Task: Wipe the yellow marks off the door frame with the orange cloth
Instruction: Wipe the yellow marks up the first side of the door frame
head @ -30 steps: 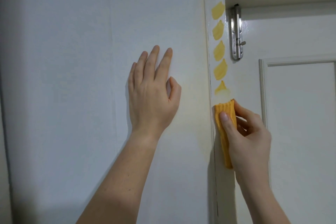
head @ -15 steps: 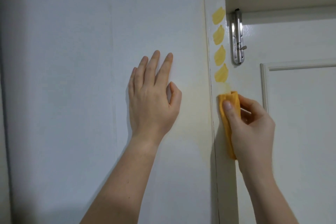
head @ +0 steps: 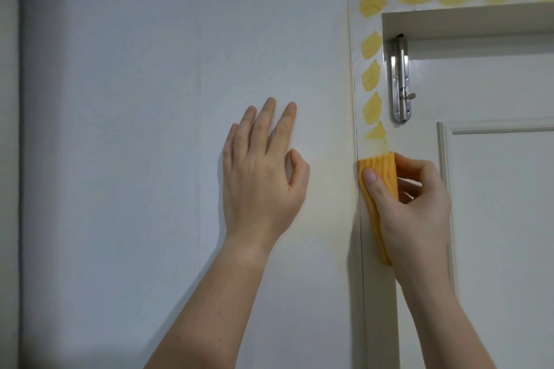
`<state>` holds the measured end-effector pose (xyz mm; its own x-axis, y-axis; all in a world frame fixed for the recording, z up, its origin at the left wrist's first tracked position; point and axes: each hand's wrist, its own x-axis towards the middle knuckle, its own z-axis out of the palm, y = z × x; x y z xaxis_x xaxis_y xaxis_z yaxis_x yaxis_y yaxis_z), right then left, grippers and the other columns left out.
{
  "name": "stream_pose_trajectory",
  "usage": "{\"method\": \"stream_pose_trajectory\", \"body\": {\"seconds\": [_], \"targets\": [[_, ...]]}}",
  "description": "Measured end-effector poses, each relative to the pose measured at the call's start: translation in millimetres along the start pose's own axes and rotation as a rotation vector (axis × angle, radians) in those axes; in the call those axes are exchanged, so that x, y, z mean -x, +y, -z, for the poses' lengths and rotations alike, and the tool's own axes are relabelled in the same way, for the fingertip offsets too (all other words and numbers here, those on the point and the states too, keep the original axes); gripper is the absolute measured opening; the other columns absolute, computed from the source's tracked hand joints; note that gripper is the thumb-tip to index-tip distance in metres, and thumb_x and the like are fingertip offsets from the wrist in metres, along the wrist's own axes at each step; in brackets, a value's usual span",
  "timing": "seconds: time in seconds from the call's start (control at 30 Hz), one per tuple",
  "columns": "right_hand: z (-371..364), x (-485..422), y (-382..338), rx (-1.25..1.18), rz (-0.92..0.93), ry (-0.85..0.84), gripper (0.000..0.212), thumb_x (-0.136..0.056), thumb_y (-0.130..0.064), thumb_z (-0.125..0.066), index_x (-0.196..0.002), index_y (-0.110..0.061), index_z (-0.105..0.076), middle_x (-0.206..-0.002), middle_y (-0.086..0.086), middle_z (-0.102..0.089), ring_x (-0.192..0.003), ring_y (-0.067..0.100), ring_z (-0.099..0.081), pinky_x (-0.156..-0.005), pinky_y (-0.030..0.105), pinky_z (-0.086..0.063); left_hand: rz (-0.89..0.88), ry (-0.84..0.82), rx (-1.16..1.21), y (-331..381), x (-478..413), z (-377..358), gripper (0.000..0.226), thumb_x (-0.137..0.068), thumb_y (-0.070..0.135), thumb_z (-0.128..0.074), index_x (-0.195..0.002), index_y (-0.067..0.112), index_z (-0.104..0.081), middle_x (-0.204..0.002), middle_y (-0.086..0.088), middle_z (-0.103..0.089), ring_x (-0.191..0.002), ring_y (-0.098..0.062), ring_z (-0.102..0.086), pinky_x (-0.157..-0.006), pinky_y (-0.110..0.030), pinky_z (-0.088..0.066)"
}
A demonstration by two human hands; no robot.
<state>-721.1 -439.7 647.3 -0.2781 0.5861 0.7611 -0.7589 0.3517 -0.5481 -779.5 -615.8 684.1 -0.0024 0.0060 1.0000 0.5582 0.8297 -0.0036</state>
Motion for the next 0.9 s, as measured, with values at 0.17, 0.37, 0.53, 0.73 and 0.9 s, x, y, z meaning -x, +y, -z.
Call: {"method": "stream_pose_trajectory", "body": {"seconds": [0.17,0.37,0.53,0.73,0.9], "targets": [[-17.8,-34.3,-18.1,0.032,0.058,0.023,0.033,-0.092,-0.039,-0.079,-0.118,-0.023,-0.064,-0.111,-0.009,-0.068,-0.09,-0.008,-0.064,-0.071,0.003,-0.047,0.0,0.0,-0.004,-0.7,0.3,-0.5,0.063,-0.105,0.031,-0.043,-0.168,0.029,-0.037,-0.176,0.001,-0.033,-0.165,-0.023,-0.023,-0.136,-0.045,-0.018],[-7.9,-18.3,-8.5,-0.015,0.024,0.029,0.021,-0.098,-0.033,-0.073,-0.116,-0.026,-0.067,-0.107,-0.013,-0.07,-0.093,-0.002,-0.066,-0.071,0.011,-0.051,0.028,0.004,0.043,-1.9,1.0,-1.0,0.064,-0.105,0.031,-0.045,-0.168,0.03,-0.037,-0.177,0.0,-0.031,-0.166,-0.023,-0.021,-0.132,-0.049,-0.028],[-24.2,-36.7,-21.0,0.024,0.081,0.029,0.035,-0.091,-0.036,-0.08,-0.118,-0.023,-0.061,-0.12,-0.001,-0.064,-0.099,0.002,-0.063,-0.071,0.002,-0.045,0.004,0.02,0.015,-1.3,-2.9,-1.5,0.065,-0.104,0.032,-0.045,-0.168,0.026,-0.037,-0.177,-0.001,-0.03,-0.166,-0.025,-0.021,-0.132,-0.05,-0.026],[-18.4,-42.3,-21.3,0.012,0.06,0.036,0.024,-0.101,-0.035,-0.068,-0.118,-0.018,-0.069,-0.112,-0.003,-0.071,-0.096,0.004,-0.066,-0.069,0.003,-0.045,-0.012,0.04,0.008,-1.7,-39.0,-1.1,0.066,-0.103,0.032,-0.044,-0.167,0.021,-0.038,-0.176,-0.004,-0.033,-0.165,-0.027,-0.023,-0.134,-0.047,-0.023],[-27.9,-53.9,-31.2,0.071,0.117,0.016,0.041,-0.089,-0.038,-0.082,-0.12,-0.021,-0.06,-0.118,-0.002,-0.064,-0.102,0.009,-0.064,-0.078,0.017,-0.048,-0.022,0.037,-0.024,-1.6,-49.2,-3.7,0.066,-0.104,0.033,-0.04,-0.169,0.021,-0.035,-0.176,-0.003,-0.033,-0.165,-0.026,-0.023,-0.136,-0.045,-0.018]]}}
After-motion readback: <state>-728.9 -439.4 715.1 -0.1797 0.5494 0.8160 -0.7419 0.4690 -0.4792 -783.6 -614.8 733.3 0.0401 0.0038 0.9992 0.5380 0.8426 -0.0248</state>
